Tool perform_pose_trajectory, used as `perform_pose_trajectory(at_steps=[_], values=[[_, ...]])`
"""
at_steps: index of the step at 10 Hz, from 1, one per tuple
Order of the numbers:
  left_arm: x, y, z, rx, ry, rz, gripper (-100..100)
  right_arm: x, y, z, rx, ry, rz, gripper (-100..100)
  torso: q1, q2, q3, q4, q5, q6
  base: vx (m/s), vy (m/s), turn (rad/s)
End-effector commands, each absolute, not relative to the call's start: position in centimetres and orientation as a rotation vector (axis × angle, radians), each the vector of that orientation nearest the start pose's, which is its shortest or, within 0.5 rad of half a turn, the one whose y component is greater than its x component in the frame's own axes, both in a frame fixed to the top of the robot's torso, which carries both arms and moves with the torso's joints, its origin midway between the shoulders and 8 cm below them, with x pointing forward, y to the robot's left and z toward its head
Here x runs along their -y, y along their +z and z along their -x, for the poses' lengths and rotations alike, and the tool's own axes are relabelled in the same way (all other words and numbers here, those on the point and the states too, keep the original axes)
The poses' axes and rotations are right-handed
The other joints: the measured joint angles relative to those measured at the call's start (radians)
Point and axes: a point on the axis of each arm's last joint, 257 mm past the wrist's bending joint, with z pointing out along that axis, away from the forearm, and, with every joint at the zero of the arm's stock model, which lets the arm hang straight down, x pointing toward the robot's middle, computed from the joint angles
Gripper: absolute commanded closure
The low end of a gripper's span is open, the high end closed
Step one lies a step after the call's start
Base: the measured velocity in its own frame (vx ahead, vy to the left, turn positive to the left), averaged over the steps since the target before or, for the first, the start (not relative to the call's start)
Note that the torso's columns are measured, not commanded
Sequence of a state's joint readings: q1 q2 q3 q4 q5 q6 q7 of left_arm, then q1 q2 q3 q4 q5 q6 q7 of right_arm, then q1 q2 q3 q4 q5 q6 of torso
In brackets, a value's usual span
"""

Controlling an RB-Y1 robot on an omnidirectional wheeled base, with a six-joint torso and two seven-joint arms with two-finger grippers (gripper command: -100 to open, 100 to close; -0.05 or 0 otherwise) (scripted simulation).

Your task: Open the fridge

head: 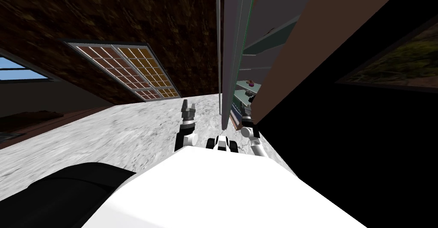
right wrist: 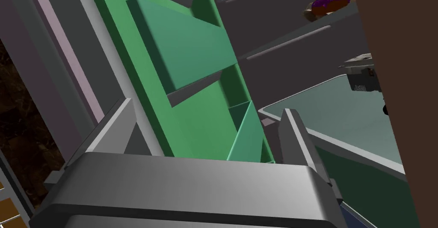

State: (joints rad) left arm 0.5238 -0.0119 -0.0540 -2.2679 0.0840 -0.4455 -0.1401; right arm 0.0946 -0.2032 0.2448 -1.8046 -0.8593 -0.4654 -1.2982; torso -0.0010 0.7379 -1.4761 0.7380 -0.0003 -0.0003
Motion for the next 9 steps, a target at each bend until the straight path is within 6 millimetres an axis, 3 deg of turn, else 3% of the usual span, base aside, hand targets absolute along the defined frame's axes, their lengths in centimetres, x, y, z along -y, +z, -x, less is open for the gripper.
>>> perform_pose_trajectory(at_steps=[1,9], values=[[-27.6,0.0,-35.4,-0.655,-1.252,0.742,0,22.4,-9.4,-49.0,-0.462,-2.274,1.424,-100,0.001,0.000,0.000,0.000,0.000,0.001,0.008,-0.024,-0.021],[-27.6,0.0,-35.4,-0.655,-1.252,0.742,0,20.7,-12.4,-51.3,-0.648,-1.959,1.343,-100,0.001,0.000,0.000,0.000,0.000,0.000,0.013,-0.053,0.097]])
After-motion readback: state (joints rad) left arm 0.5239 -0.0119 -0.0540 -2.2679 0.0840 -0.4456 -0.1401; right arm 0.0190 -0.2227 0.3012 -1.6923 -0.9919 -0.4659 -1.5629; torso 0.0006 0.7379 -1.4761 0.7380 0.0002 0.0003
